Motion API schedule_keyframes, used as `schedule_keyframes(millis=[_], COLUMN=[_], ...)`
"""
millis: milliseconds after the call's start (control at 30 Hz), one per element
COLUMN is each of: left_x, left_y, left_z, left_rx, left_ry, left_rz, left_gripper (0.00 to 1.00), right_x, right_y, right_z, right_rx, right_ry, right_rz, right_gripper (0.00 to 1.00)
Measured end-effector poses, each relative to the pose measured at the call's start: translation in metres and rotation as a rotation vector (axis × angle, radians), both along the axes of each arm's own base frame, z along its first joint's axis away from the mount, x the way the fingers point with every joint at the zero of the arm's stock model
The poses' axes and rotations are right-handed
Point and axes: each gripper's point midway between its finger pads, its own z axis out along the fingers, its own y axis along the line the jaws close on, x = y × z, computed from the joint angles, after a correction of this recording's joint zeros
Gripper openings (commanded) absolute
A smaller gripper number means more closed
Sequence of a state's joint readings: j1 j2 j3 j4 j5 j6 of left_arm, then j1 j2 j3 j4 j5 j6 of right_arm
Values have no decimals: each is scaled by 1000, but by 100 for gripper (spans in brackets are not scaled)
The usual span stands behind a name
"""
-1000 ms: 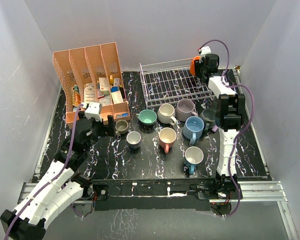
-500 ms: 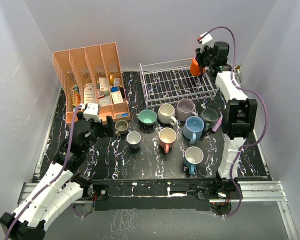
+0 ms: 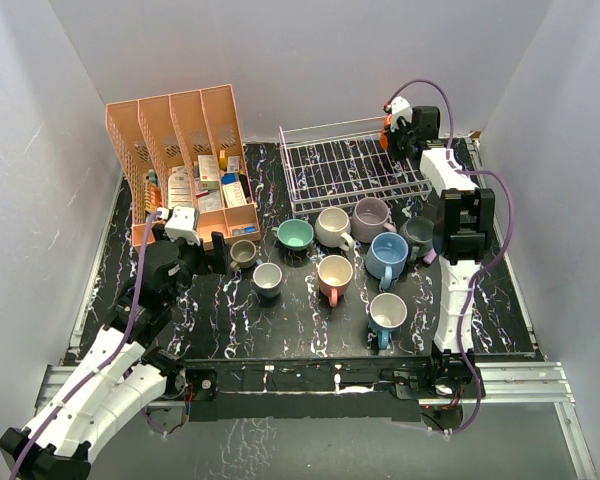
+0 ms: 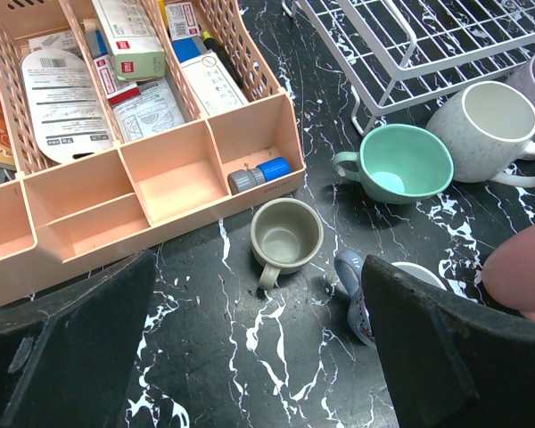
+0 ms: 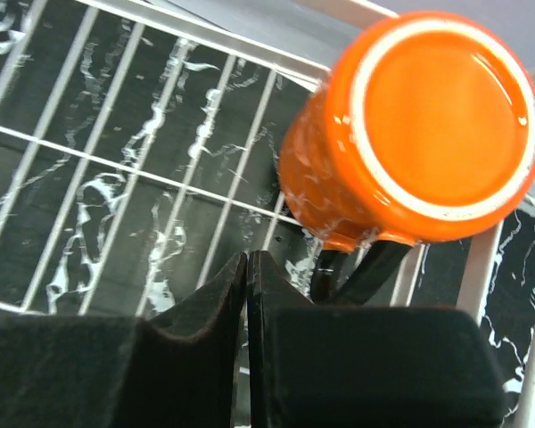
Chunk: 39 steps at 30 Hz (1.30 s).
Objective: Load the cups into the dish rack
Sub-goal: Turn the cup upside down in the dish rack.
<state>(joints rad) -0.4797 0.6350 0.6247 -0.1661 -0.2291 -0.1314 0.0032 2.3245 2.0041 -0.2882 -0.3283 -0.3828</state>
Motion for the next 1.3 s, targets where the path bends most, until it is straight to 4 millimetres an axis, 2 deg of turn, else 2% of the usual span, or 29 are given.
schedule_keyframes(millis=[167, 333, 667, 767, 1000, 1100, 1167, 1300], left_x=[0, 0, 0, 0, -2, -2, -3, -4], left_y=[0, 0, -1, -2, -4, -5, -7, -15], left_z=[0, 0, 0, 0, 0, 0, 1, -1], left_rx=[-1, -1, -3, -3, -10, -13, -16, -31], left_ry=[1, 1, 1, 1, 2, 3, 3, 14], left_rz=[0, -1, -6, -9, -24, -30, -39, -81], left_gripper=[97, 97, 97, 97, 97, 97, 97, 97], right_x=[11, 16, 17, 14, 14, 5, -7, -49], right_y=[-31, -55, -60, -63, -86, -85, -76, -42], right_z=[-16, -14, -10, -3, 35, 48, 54, 82], right_rx=[-36, -71, -79, -96, -189, -191, -169, -65], right_ry=[15, -3, -22, -31, -113, -126, -118, -112], right_rz=[-121, -228, -251, -259, -320, -303, -256, -92], right_gripper=[8, 8, 10, 10, 12, 22, 28, 37])
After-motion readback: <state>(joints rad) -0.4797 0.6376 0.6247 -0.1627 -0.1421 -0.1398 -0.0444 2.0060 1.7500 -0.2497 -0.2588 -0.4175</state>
